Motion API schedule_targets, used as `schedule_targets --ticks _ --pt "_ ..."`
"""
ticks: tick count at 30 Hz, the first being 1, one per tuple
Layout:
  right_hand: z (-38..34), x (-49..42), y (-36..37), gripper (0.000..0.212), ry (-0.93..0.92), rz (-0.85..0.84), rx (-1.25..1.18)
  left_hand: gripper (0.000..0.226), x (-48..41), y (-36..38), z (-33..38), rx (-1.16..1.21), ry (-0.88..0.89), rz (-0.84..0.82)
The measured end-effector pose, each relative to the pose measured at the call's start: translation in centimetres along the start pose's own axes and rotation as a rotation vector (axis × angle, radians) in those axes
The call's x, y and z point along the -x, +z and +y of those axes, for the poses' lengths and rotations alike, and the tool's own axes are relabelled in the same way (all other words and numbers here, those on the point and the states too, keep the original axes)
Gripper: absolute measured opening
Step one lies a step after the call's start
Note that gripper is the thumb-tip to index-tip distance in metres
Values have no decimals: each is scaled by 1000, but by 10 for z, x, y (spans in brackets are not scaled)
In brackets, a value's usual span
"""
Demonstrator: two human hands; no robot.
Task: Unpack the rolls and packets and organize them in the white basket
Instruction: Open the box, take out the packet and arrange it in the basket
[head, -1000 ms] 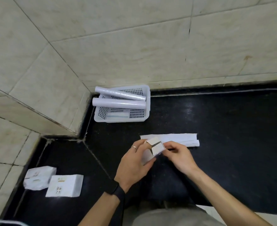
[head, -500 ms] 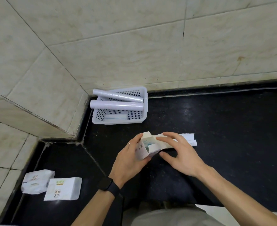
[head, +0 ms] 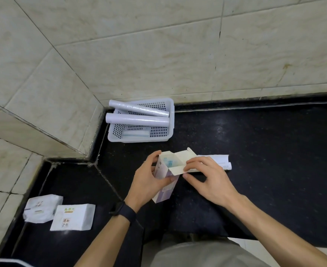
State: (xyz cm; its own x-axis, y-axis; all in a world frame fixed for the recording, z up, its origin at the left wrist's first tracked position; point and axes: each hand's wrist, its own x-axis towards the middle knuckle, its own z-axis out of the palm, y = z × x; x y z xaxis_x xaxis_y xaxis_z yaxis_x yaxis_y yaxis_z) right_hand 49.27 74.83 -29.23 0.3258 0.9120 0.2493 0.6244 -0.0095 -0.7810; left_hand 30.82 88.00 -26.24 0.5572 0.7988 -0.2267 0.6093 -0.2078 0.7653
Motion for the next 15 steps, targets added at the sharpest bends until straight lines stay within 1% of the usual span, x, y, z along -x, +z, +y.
schedule_targets --ticks 2,5,9,12,15 --pt "-3 3 5 15 65 17 -114 94 0 -3 2 32 -5 -10" --pt "-3 4 12 8 153 32 -258 91 0 -6 7 69 -21 -89" --pt "-1 3 18 15 221 52 -294 93 0 -4 9 71 -47 -210" --pt "1 4 17 19 214 70 -298 90 2 -4 7 116 -71 -179" --pt "3 5 14 17 186 40 -285 83 5 -3 5 24 -29 -115"
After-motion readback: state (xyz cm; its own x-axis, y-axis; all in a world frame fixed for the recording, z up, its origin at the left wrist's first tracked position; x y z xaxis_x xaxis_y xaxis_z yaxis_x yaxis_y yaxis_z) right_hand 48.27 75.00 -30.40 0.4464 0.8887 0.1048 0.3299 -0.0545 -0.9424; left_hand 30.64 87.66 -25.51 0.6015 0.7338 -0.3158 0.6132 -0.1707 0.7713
